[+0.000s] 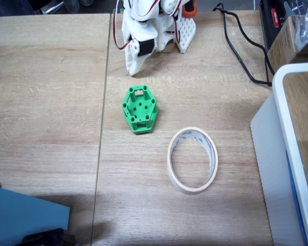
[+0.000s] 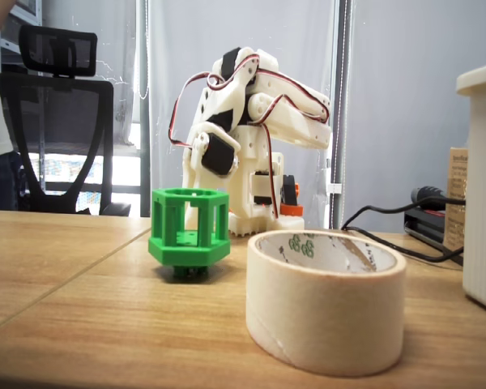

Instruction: Grasp a component and put it in the bin.

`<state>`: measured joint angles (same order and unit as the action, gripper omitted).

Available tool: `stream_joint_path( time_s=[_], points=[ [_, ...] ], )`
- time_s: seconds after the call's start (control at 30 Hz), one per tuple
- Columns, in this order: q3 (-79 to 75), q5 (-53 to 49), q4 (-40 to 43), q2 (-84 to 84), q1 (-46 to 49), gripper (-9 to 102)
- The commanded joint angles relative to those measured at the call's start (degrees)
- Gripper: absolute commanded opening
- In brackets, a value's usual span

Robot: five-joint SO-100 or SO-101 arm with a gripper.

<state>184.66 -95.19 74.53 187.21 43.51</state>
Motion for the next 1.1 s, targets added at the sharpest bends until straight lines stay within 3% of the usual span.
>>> stream_joint_path(
  time_s=[0.0, 0.2, 0.5, 0.77, 1.07],
  points=[
    [-4.5, -0.3, 0.4, -0.4, -0.3, 1],
    [-16.6, -0.4, 0.4, -1.4, -1.0, 1],
    [-27.8, 0.5, 0.4, -1.6, -9.2, 1],
    [-30.7, 0.6, 0.4, -3.1, -16.3, 6],
    [-30.9, -0.2, -0.5, -17.0, -17.7, 14]
  ],
)
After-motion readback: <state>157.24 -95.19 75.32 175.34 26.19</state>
